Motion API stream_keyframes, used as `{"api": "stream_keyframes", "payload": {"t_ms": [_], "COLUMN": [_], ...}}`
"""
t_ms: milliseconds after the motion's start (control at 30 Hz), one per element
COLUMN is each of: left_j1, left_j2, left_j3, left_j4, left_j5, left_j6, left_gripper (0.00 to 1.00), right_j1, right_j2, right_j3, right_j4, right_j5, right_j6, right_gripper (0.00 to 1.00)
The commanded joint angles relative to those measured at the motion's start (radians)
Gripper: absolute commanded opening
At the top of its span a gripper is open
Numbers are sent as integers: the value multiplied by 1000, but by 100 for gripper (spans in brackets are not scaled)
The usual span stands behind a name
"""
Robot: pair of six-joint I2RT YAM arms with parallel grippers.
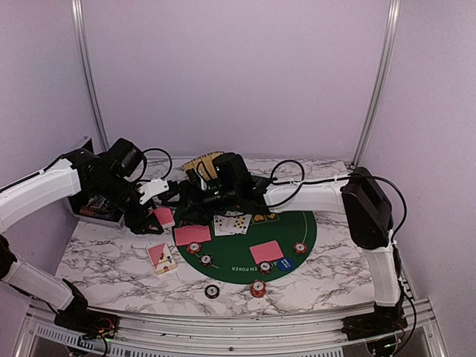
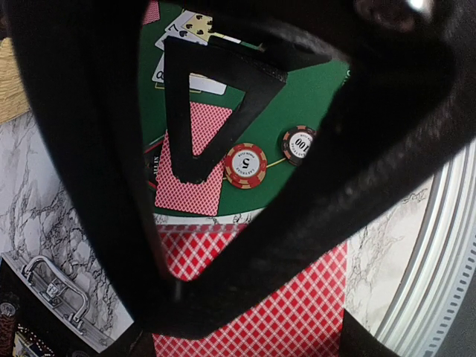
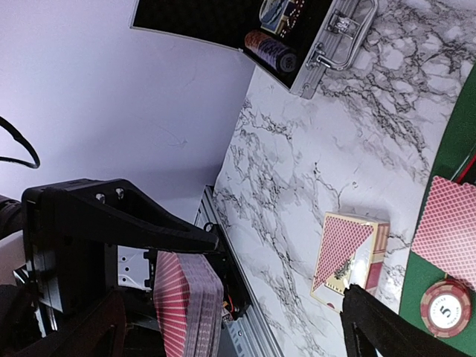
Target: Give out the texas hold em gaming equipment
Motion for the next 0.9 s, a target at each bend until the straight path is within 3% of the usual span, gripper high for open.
{"api": "stream_keyframes", "payload": {"t_ms": [0, 733, 867], "left_j1": [6, 6, 6], "left_j2": [-15, -22, -28], "left_j3": [28, 24, 20], "left_j4": [17, 17, 18], "left_j5": [19, 19, 18], "left_j6": [-3, -3, -1], "left_gripper": [0, 0, 0], "right_j1": [22, 71, 64], "right_j2": [29, 166, 168], "right_j3": [25, 159, 152], "right_j4": [67, 135, 102], "right_j5": [-45, -114, -117], "right_j6": [35, 125, 108], "right_gripper": [99, 99, 94]}}
